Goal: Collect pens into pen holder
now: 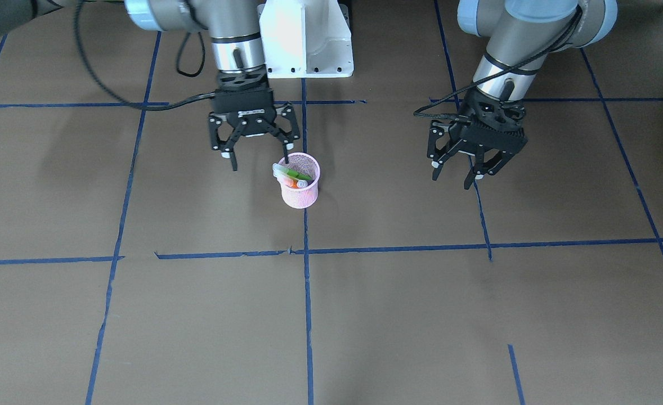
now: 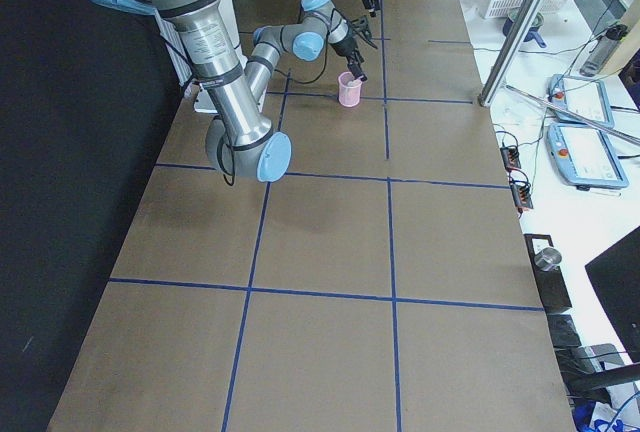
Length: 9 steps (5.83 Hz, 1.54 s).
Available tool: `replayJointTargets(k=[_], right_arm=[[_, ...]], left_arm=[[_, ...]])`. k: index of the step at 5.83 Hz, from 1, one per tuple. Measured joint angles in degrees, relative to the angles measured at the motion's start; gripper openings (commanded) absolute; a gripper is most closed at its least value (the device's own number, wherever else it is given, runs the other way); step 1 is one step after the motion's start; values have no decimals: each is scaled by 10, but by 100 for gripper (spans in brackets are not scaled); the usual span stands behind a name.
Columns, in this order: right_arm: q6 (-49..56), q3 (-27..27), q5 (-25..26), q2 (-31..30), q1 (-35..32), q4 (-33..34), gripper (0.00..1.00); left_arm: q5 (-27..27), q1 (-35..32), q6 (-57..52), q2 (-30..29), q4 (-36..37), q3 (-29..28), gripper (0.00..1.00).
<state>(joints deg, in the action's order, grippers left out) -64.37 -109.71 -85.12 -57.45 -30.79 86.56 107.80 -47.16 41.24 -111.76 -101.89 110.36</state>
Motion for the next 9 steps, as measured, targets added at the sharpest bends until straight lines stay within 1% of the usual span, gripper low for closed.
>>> replayJointTargets(k=[1, 2, 3, 4, 5, 6, 8, 9], right_arm=[[32, -10, -106, -39, -68, -1, 100], [82, -12, -217, -82, -140, 0, 100], [156, -7, -323, -136, -219, 1, 100], [248, 4, -404, -199, -296, 2, 100], [352, 19, -449, -261, -367, 7, 100], [460, 43, -467, -302, -427, 34, 100], [688, 116, -475, -321, -538, 120, 100], [762, 156, -475, -324, -582, 137, 100]], left_arm=[[5, -19, -51, 23, 2, -2, 67], [30, -47, -106, 43, 7, -13, 70], [87, -87, -161, 54, 13, -36, 74], [149, -133, -219, 64, 16, -59, 75], [193, -173, -275, 85, 16, -74, 75], [222, -204, -315, 113, 16, -84, 75], [278, -278, -374, 151, 35, -101, 75], [306, -320, -431, 161, 75, -114, 100]])
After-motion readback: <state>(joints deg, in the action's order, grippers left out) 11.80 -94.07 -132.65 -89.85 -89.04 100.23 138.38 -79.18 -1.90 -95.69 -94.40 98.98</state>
